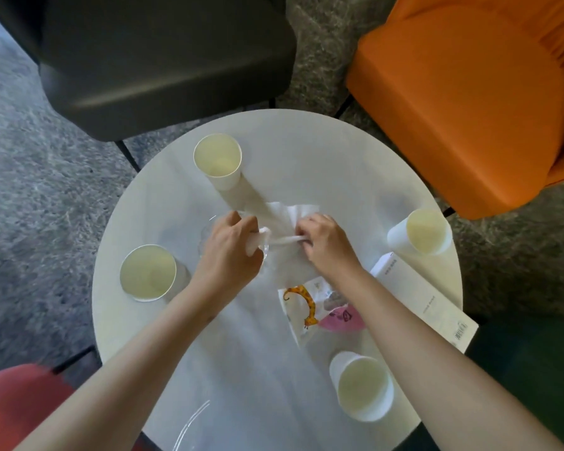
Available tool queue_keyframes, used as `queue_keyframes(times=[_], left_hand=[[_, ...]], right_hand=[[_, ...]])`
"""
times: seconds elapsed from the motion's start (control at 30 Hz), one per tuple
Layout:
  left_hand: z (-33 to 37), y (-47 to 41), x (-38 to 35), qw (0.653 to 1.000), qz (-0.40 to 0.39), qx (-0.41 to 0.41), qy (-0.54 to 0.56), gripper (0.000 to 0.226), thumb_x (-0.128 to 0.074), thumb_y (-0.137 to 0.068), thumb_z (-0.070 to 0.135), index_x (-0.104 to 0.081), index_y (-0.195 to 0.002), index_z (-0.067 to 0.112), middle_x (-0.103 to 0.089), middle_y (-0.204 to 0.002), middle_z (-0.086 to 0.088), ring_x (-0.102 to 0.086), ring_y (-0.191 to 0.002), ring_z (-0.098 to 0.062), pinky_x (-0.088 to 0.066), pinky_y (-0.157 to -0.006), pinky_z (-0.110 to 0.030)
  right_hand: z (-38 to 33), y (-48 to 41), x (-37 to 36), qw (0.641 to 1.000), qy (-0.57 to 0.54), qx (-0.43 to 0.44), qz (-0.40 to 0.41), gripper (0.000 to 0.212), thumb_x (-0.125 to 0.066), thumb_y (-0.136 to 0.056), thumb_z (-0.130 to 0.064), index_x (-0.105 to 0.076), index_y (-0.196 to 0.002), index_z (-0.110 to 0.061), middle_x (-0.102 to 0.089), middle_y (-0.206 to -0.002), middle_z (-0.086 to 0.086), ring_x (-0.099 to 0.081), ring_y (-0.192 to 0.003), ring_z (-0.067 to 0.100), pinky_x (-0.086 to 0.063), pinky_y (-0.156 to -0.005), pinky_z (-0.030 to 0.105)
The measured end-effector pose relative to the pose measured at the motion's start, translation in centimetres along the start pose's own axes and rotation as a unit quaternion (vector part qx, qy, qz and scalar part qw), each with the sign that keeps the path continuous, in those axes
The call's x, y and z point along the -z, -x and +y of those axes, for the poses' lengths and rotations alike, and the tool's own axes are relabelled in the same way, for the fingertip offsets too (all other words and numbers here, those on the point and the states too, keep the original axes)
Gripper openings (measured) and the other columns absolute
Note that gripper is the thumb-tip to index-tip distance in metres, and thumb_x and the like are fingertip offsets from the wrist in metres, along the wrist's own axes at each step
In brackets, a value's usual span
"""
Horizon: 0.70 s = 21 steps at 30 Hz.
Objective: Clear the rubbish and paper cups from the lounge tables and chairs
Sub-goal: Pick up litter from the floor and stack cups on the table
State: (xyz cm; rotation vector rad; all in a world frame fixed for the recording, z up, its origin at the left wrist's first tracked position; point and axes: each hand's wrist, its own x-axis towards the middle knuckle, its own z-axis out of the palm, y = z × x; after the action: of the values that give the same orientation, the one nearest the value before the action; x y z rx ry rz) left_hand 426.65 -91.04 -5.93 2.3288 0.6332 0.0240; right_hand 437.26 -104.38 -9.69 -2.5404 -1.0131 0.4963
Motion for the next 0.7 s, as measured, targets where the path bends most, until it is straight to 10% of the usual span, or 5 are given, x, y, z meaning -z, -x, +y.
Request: queue_keyframes(times=[0.4,0.7], left_hand=[[1.9,1.0,-0.6,0.976,-0.056,0.023,0.209,0.024,-0.042,-0.072,0.023,-0.039,-0.090,0.007,-0.044,-0.081,0.000,-0.038,-0.073,-0.010,-0.030,-0.059,-0.017],[2.3,2.6,0.3,0.963,-0.062,0.007,0.264,0.008,-0.037,-0.077,0.024,-0.038,-0.077,0.015,-0.041,-0.067,0.003,-0.034,-0.061,-0.011,-0.028,-0.054,-0.025]], right_hand=[[-4.9,3.8,3.2,0.936,-0.343,0.045,0.059,0.043,-0.071,-0.073,0.003,-0.051,-0.111,-0.002,-0.055,-0.111,0.009,-0.058,-0.101,0.019,-0.045,-0.094,0.019],[-5.2,4.6,1.9,0.957,-0.251,0.053,0.137,0.041,-0.069,-0.067,0.011,-0.059,-0.105,-0.001,-0.050,-0.103,0.006,-0.056,-0.087,0.017,-0.039,-0.081,0.005]])
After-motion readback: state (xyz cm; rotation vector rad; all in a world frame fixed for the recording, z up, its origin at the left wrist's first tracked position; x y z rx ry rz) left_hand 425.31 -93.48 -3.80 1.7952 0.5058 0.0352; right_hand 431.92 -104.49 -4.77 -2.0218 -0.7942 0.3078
